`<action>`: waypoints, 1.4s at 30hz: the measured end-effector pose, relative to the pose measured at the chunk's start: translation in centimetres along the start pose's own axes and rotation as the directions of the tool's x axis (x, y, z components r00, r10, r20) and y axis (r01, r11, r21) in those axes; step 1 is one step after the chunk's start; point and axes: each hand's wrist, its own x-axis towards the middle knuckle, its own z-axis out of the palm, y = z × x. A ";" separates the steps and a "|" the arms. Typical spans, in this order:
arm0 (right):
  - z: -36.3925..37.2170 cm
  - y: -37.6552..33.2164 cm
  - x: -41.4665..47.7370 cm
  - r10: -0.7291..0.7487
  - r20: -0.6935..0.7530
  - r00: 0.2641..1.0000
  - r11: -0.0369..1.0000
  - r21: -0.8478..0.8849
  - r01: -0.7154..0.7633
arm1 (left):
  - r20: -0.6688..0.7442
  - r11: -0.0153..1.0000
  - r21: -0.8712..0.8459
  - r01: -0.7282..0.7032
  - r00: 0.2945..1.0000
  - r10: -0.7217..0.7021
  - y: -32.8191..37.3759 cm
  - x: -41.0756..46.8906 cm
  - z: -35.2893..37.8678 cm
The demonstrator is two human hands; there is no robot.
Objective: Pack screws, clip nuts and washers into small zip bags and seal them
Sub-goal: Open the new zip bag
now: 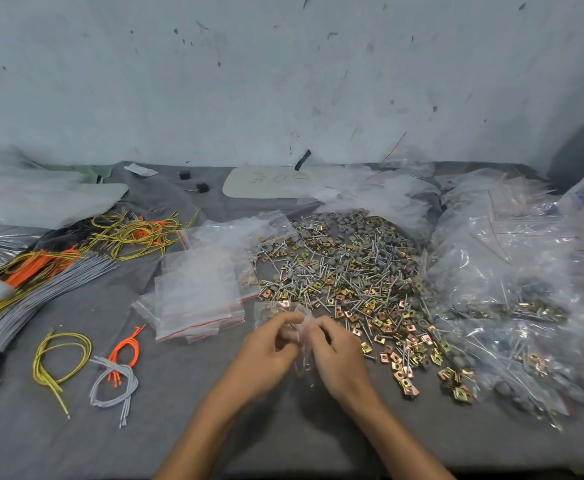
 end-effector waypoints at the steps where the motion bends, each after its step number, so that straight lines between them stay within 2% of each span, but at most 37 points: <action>1: 0.0 -0.1 0.0 0.008 0.001 1.000 1.000 0.005 -0.008 | -0.002 1.000 0.011 -0.001 1.000 0.001 -0.2 0.0 0.0; 8: -0.2 -0.7 -0.3 0.000 0.052 0.999 0.999 0.040 -0.002 | -0.102 0.994 0.069 -0.089 0.990 0.096 0.5 -0.3 1.0; 15: 0.0 -0.3 -0.3 -0.021 0.003 1.000 0.999 -0.025 0.021 | 0.018 0.970 0.234 -0.073 0.997 0.070 0.7 -0.6 -0.1; 18: 0.2 -0.4 -0.3 -0.043 0.002 0.999 0.995 -0.085 0.043 | -0.114 0.926 0.372 -0.055 0.988 0.104 1.1 -0.7 -0.7; 20: 0.3 -0.4 -0.4 -0.053 0.014 0.998 0.989 -0.135 0.054 | -0.242 0.891 0.454 0.002 0.963 0.121 1.4 -0.7 -1.1; 22: 0.3 -0.3 -0.6 -0.085 0.018 0.996 0.976 -0.201 0.087 | -0.303 0.838 0.541 0.064 0.945 0.124 1.6 -0.9 -1.0; 25: 0.3 -0.6 -1.3 -0.284 0.038 0.958 0.910 -0.303 0.282 | -0.270 0.813 0.575 0.086 0.959 0.089 1.9 -1.1 -0.1; 28: 0.3 -1.2 -1.8 -0.436 0.067 0.898 0.824 -0.371 0.428 | -0.148 0.819 0.574 -0.005 0.983 0.110 2.1 -0.9 -0.1; 30: 0.0 -1.5 -1.9 -0.393 0.023 0.919 0.869 -0.316 0.380 | -0.075 0.888 0.452 -0.087 0.988 0.135 2.5 -1.1 -0.4; 32: -0.2 -1.6 -1.9 -0.305 -0.034 0.952 0.926 -0.242 0.288 | -0.082 0.911 0.390 -0.130 0.981 0.175 2.7 -1.4 -0.8; 35: -0.3 -1.6 -1.9 -0.239 -0.072 0.968 0.962 -0.153 0.226 | -0.090 0.848 0.511 -0.139 0.973 0.214 2.2 -1.6 -0.8; 37: -0.4 -1.9 -2.0 -0.296 -0.014 0.955 0.945 -0.146 0.291 | -0.083 0.807 0.579 -0.117 0.976 0.201 1.8 -1.7 -0.8; 39: -0.2 -1.8 -2.0 -0.419 0.095 0.903 0.864 -0.264 0.429 | -0.148 0.793 0.604 -0.082 0.966 0.213 1.6 -1.6 -1.1; 42: 0.4 -1.8 -1.8 -0.377 0.274 0.885 0.777 -0.426 0.463 | -0.269 0.785 0.615 -0.074 0.916 0.297 2.0 -1.4 -1.9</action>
